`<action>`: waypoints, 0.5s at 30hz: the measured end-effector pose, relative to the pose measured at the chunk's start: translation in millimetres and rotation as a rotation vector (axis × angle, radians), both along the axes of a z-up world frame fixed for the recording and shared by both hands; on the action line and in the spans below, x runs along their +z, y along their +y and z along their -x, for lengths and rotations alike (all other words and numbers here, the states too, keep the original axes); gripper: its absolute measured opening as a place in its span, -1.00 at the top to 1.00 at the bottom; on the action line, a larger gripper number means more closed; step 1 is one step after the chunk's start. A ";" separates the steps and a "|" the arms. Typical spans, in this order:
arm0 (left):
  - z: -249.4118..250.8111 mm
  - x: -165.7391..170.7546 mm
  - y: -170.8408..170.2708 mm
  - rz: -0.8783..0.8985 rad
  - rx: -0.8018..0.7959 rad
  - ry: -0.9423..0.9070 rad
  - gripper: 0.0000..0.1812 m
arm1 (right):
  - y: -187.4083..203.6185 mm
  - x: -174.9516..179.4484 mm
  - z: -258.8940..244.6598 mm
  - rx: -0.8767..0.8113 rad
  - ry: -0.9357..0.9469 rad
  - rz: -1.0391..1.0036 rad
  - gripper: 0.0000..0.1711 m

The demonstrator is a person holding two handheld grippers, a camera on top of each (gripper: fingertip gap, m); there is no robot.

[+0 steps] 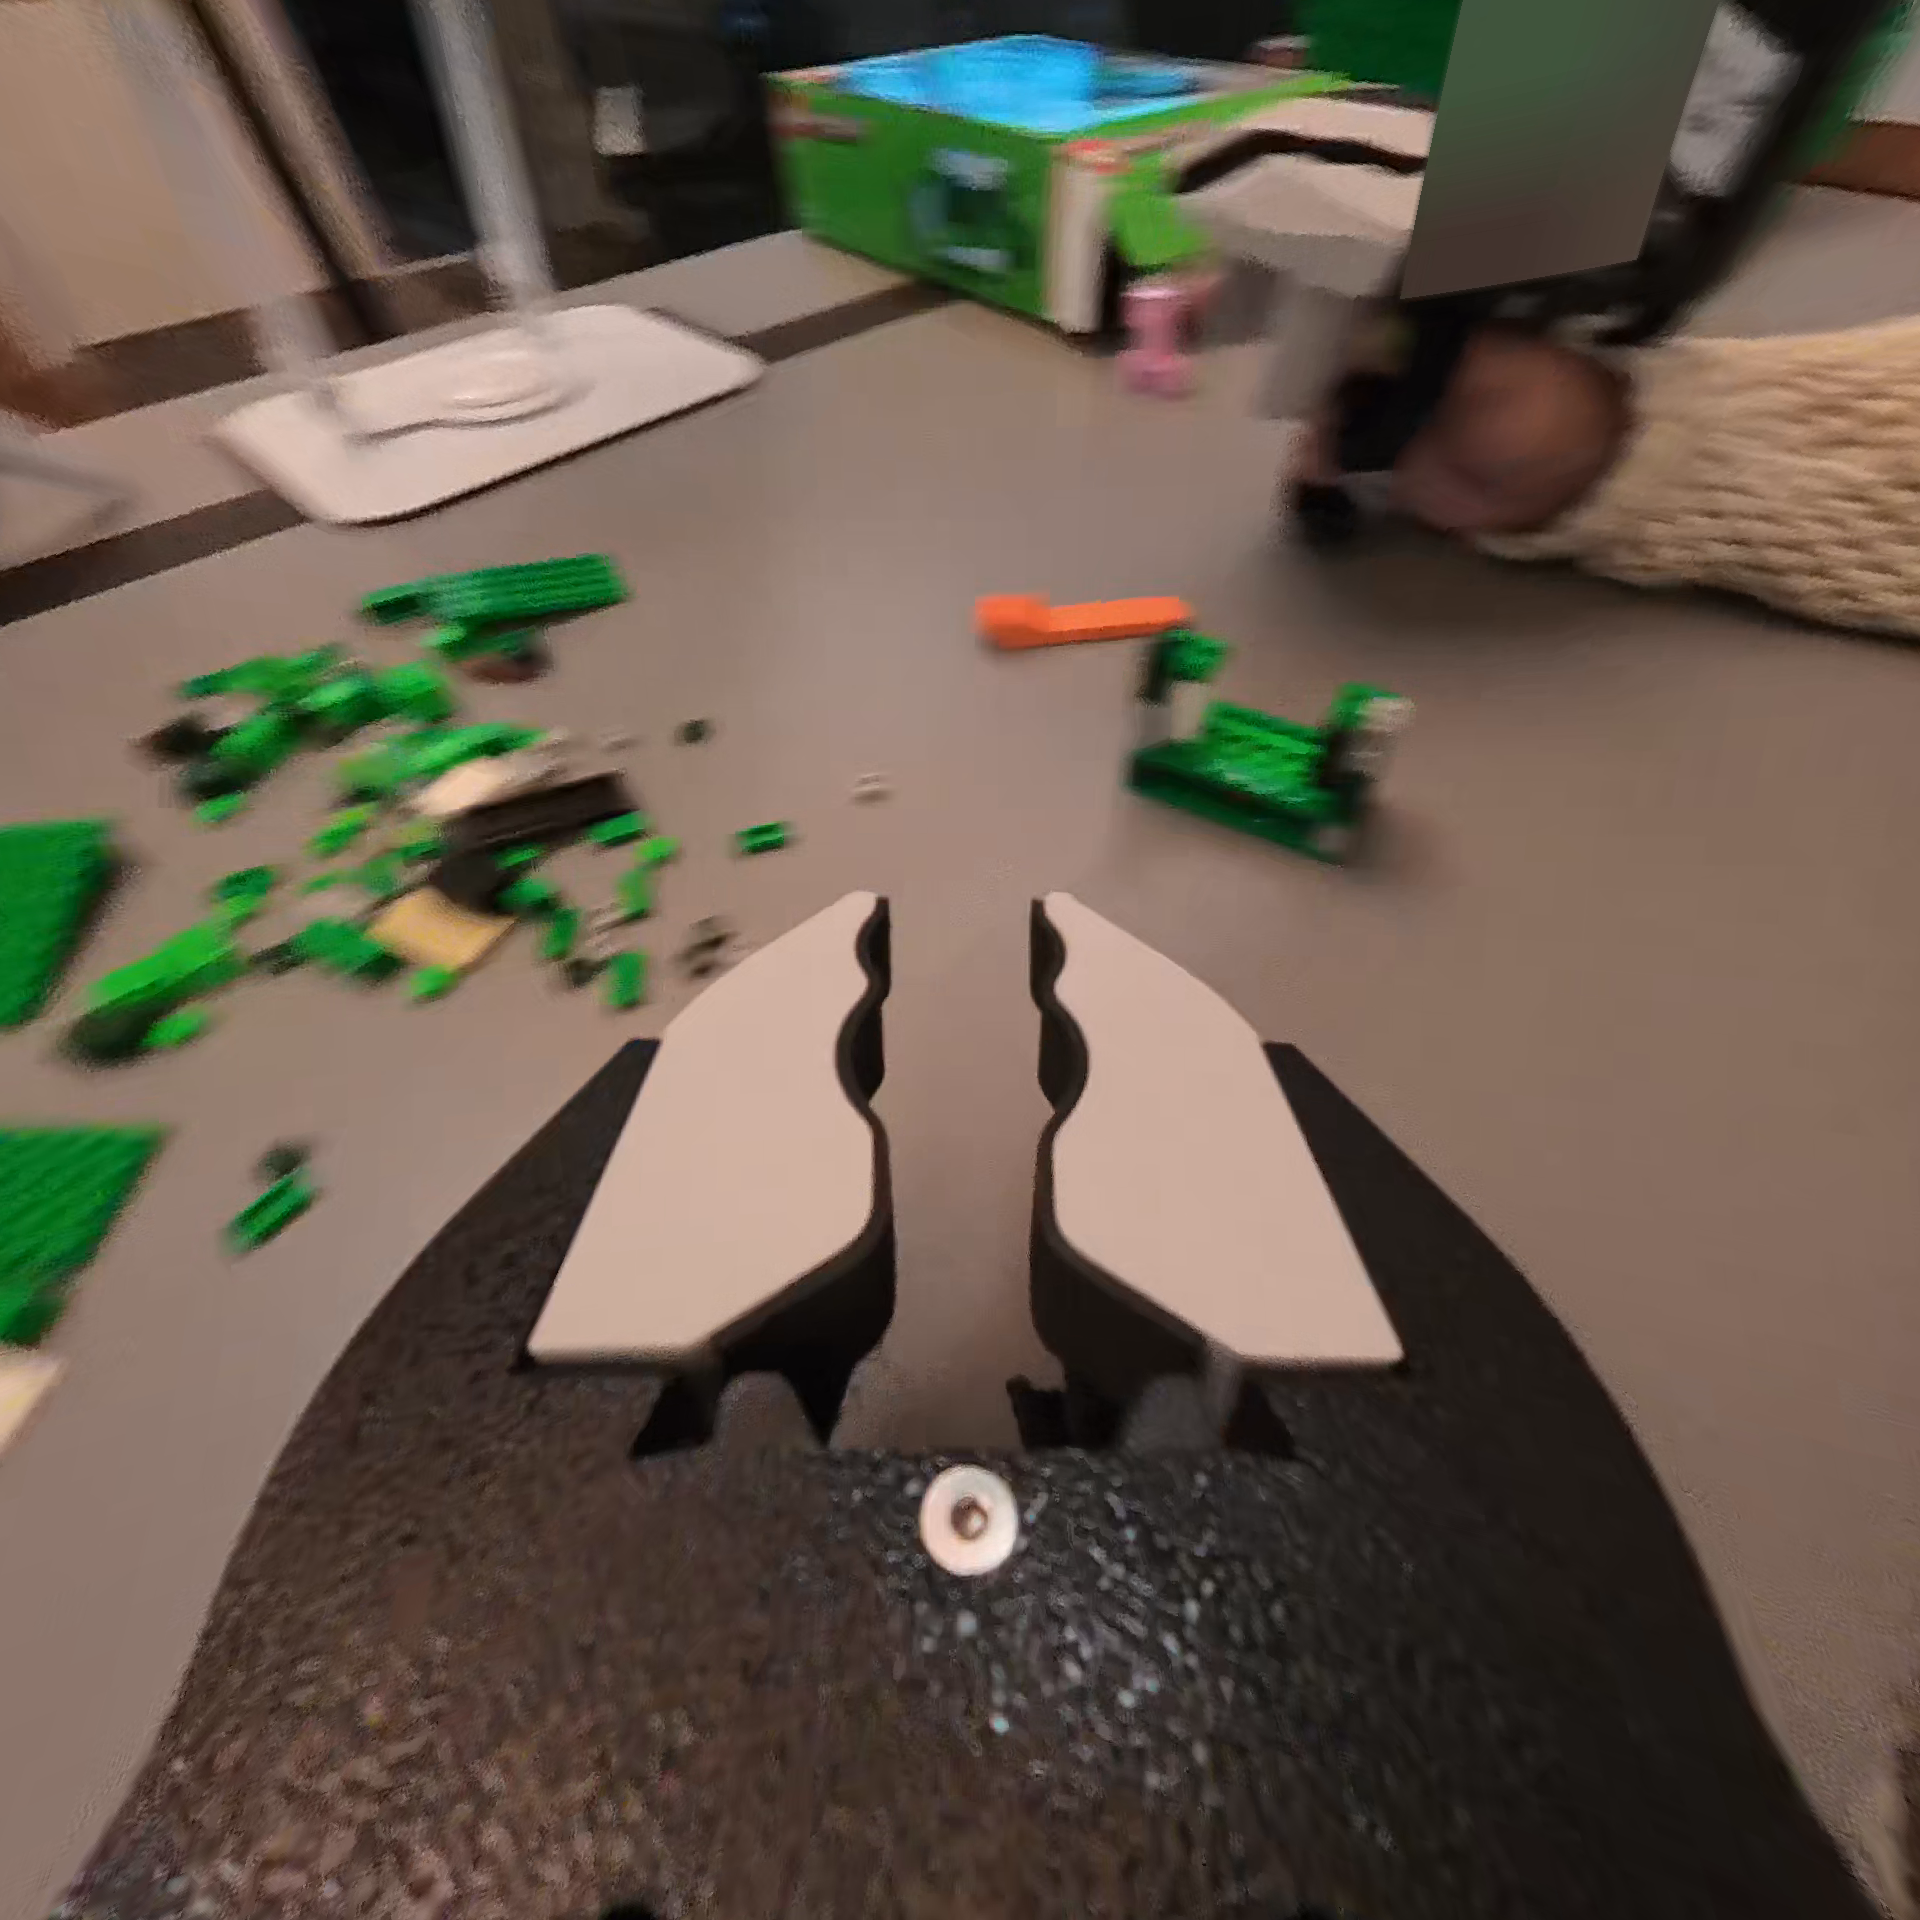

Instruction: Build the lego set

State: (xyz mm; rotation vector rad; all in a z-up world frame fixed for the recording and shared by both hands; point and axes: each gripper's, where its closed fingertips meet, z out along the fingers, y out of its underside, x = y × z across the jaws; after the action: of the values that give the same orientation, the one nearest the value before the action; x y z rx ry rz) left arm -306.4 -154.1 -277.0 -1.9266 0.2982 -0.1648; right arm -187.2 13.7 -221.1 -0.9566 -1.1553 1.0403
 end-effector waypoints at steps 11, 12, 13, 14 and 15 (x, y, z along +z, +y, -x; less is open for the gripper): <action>162.3 -30.2 41.6 0.293 0.364 0.237 0.73 | -0.3 -1.1 1.8 0.007 -0.005 -0.009 0.87; 169.2 -31.9 48.2 0.304 0.362 0.217 0.74 | -0.7 -1.1 1.7 0.008 -0.005 -0.012 0.87; 174.7 -33.0 53.5 0.315 0.359 0.193 0.75 | -1.2 -1.3 1.7 0.009 -0.006 -0.015 0.87; 179.9 -33.9 57.8 0.327 0.358 0.168 0.76 | -1.7 -1.6 1.9 0.010 -0.007 -0.019 0.87; 186.3 -34.1 61.4 0.337 0.367 0.151 0.76 | -2.2 -1.8 2.1 0.011 -0.009 -0.023 0.87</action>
State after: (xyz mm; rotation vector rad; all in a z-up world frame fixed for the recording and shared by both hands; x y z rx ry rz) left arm -492.7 -92.7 -311.2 -2.2958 0.0102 0.1863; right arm -189.3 11.5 -222.9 -0.9390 -1.1793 1.0308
